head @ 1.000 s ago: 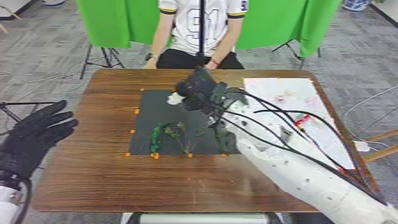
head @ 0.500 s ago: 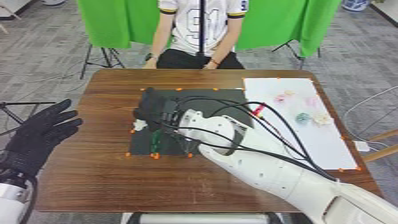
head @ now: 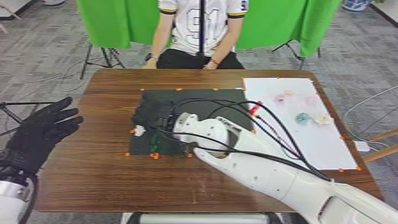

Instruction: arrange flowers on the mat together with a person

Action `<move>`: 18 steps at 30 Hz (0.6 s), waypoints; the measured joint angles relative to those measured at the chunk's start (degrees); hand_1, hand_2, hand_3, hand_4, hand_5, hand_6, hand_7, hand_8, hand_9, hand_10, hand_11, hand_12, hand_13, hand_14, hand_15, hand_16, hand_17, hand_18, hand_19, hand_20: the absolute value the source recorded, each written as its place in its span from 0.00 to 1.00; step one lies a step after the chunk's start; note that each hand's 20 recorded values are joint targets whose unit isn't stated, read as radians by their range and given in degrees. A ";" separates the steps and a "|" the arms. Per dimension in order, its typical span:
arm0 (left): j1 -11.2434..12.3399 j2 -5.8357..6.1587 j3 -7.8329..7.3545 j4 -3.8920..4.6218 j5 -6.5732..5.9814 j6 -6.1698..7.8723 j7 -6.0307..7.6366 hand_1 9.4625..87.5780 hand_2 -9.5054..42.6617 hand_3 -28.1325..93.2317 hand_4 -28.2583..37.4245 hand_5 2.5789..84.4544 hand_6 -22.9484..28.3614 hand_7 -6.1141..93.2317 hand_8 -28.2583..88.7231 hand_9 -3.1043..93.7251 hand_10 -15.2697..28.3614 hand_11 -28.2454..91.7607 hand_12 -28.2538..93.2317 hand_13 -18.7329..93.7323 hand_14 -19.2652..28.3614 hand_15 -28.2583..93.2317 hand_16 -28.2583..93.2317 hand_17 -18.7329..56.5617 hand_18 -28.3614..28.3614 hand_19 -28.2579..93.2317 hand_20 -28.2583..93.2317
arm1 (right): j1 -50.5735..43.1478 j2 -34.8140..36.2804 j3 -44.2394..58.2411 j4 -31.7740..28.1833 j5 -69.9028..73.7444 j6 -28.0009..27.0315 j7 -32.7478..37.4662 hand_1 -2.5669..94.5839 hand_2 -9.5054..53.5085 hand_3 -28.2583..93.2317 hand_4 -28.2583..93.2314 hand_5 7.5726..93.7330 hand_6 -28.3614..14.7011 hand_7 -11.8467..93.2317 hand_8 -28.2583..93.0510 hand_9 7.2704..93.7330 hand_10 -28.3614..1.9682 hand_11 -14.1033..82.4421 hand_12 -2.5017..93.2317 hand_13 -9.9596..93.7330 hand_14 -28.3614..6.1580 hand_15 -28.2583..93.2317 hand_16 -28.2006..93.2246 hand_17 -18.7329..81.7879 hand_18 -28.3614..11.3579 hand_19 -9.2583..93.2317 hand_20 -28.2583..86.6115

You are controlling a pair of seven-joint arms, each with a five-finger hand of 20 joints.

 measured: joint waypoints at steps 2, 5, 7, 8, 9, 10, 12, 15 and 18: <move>-0.23 0.11 0.12 0.08 0.00 0.00 -0.03 0.22 0.18 0.82 0.06 0.38 0.53 0.22 0.17 0.35 0.65 0.40 0.39 0.39 0.73 0.51 0.25 0.15 0.90 0.63 0.36 | -0.08 -0.17 0.00 -0.26 -0.22 -0.49 0.19 0.48 0.00 0.89 0.00 0.65 0.76 0.61 0.20 0.79 0.74 0.39 0.59 0.69 0.65 0.70 0.53 0.41 0.31 0.72 0.65; -0.43 0.26 0.12 0.10 0.00 -0.01 -0.05 0.22 0.18 0.82 0.06 0.38 0.53 0.22 0.17 0.35 0.65 0.41 0.39 0.39 0.73 0.51 0.25 0.15 0.91 0.63 0.36 | -0.13 -0.22 -0.33 -0.80 -0.25 -0.96 0.95 0.48 0.00 0.88 0.00 0.64 0.76 0.60 0.20 0.79 0.74 0.39 0.58 0.68 0.64 0.71 0.52 0.41 0.31 0.72 0.65; -0.46 0.31 0.12 0.11 0.00 -0.01 -0.05 0.22 0.18 0.82 0.06 0.38 0.53 0.22 0.17 0.35 0.65 0.41 0.39 0.39 0.73 0.51 0.25 0.15 0.91 0.63 0.36 | -0.11 -0.22 -0.72 -0.98 -0.18 -0.98 1.56 0.47 0.00 0.88 0.00 0.64 0.75 0.61 0.20 0.79 0.74 0.39 0.58 0.68 0.64 0.71 0.51 0.41 0.31 0.72 0.65; -0.46 0.31 0.12 0.11 0.00 -0.01 -0.05 0.22 0.19 0.82 0.06 0.38 0.53 0.22 0.17 0.35 0.65 0.41 0.39 0.39 0.73 0.51 0.25 0.15 0.91 0.63 0.36 | -0.09 -0.22 -0.95 -0.99 -0.12 -0.98 1.92 0.47 0.00 0.88 0.00 0.64 0.75 0.60 0.21 0.78 0.73 0.40 0.58 0.68 0.63 0.72 0.50 0.40 0.31 0.72 0.65; -0.46 0.32 0.12 0.11 0.00 -0.01 -0.06 0.22 0.19 0.82 0.06 0.38 0.53 0.22 0.17 0.35 0.65 0.41 0.39 0.39 0.73 0.51 0.25 0.16 0.90 0.63 0.36 | -0.07 -0.22 -1.12 -1.00 -0.06 -0.98 2.22 0.47 0.00 0.88 0.00 0.64 0.75 0.60 0.21 0.78 0.73 0.41 0.57 0.68 0.63 0.73 0.48 0.40 0.31 0.72 0.65; -0.46 0.32 0.12 0.11 0.00 -0.01 -0.06 0.22 0.18 0.82 0.06 0.38 0.53 0.22 0.17 0.35 0.65 0.41 0.39 0.39 0.73 0.51 0.25 0.15 0.91 0.63 0.36 | -0.06 -0.22 -1.24 -1.00 -0.04 -0.98 2.43 0.47 0.00 0.88 0.00 0.64 0.75 0.60 0.21 0.77 0.73 0.42 0.56 0.67 0.63 0.73 0.48 0.40 0.31 0.72 0.65; -0.46 0.37 0.12 0.13 0.00 -0.01 -0.07 0.22 0.18 0.82 0.06 0.38 0.53 0.22 0.17 0.35 0.65 0.41 0.39 0.39 0.73 0.51 0.25 0.15 0.91 0.63 0.36 | -0.06 -0.22 -1.45 -1.00 -0.01 -0.97 2.95 0.46 0.00 0.88 0.00 0.63 0.75 0.60 0.21 0.77 0.73 0.42 0.56 0.67 0.63 0.73 0.47 0.40 0.31 0.72 0.65; -0.48 0.48 0.12 0.16 0.00 -0.01 -0.07 0.22 0.18 0.82 0.06 0.38 0.54 0.22 0.17 0.35 0.65 0.41 0.39 0.39 0.73 0.51 0.25 0.15 0.91 0.63 0.36 | -0.07 -0.22 -1.58 -1.04 0.04 -0.97 3.52 0.46 0.00 0.88 0.00 0.62 0.75 0.60 0.21 0.76 0.72 0.42 0.55 0.67 0.63 0.73 0.47 0.40 0.31 0.72 0.65; -0.59 0.66 0.25 0.27 0.00 -0.01 -0.10 0.22 0.18 0.82 0.06 0.38 0.53 0.22 0.17 0.35 0.65 0.41 0.39 0.39 0.73 0.51 0.25 0.15 0.91 0.63 0.36 | -0.08 -0.27 -1.58 -1.05 0.07 -0.96 3.86 0.46 0.00 0.88 0.00 0.61 0.74 0.59 0.21 0.75 0.72 0.44 0.54 0.66 0.62 0.74 0.47 0.40 0.30 0.72 0.65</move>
